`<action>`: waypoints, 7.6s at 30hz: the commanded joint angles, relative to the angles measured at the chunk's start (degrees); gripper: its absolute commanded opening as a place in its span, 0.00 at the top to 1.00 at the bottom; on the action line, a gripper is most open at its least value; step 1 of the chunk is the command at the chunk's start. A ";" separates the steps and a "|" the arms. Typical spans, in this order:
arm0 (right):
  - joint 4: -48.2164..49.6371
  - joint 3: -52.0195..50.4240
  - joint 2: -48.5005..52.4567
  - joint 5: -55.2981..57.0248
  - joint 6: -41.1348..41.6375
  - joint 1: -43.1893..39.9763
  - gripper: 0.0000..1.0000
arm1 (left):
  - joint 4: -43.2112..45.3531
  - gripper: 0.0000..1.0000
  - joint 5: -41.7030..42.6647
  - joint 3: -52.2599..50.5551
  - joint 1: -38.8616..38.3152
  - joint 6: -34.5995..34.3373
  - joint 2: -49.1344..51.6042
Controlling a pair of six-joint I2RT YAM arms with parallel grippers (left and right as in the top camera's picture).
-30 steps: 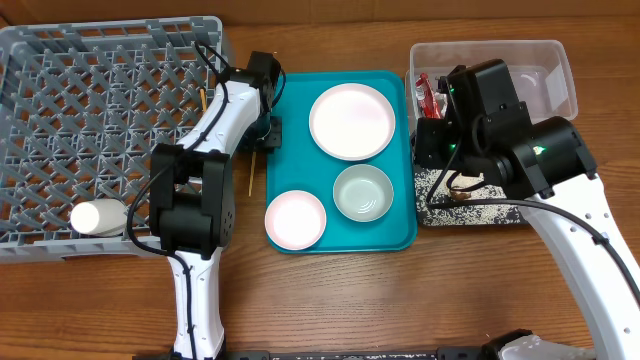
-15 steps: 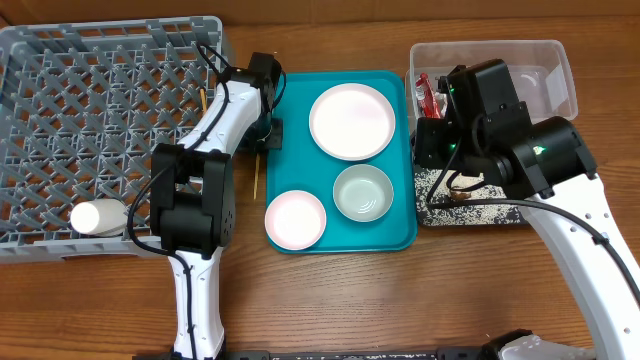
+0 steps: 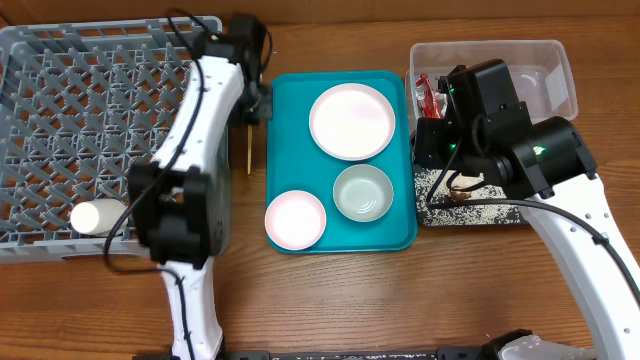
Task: Sort waste into correct bins and load items into the dishwasher
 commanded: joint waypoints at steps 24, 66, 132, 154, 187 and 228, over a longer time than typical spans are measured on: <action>0.33 0.74 -0.11 -0.31 0.11 -0.22 0.50 | 6.60 0.94 -10.10 -16.50 8.94 5.44 -10.47; 1.75 0.74 -0.11 -0.33 0.13 -0.22 0.04 | 5.18 0.35 10.58 -19.52 -14.16 -12.04 -22.08; 3.06 0.74 -0.11 -0.31 0.11 -0.22 0.02 | -18.95 0.96 -56.94 -2.47 1.05 -25.92 -20.39; 2.62 0.74 -0.11 -0.33 0.11 -0.22 0.02 | -11.72 0.96 -68.96 -11.80 7.78 -27.21 -4.42; 2.43 0.74 -0.11 -0.31 0.11 -0.22 0.02 | -19.87 0.86 -61.09 -11.58 5.25 -28.89 1.57; 2.36 0.74 -0.11 -0.31 0.11 -0.22 0.01 | -14.80 0.40 9.03 -7.56 -8.48 -1.16 -21.94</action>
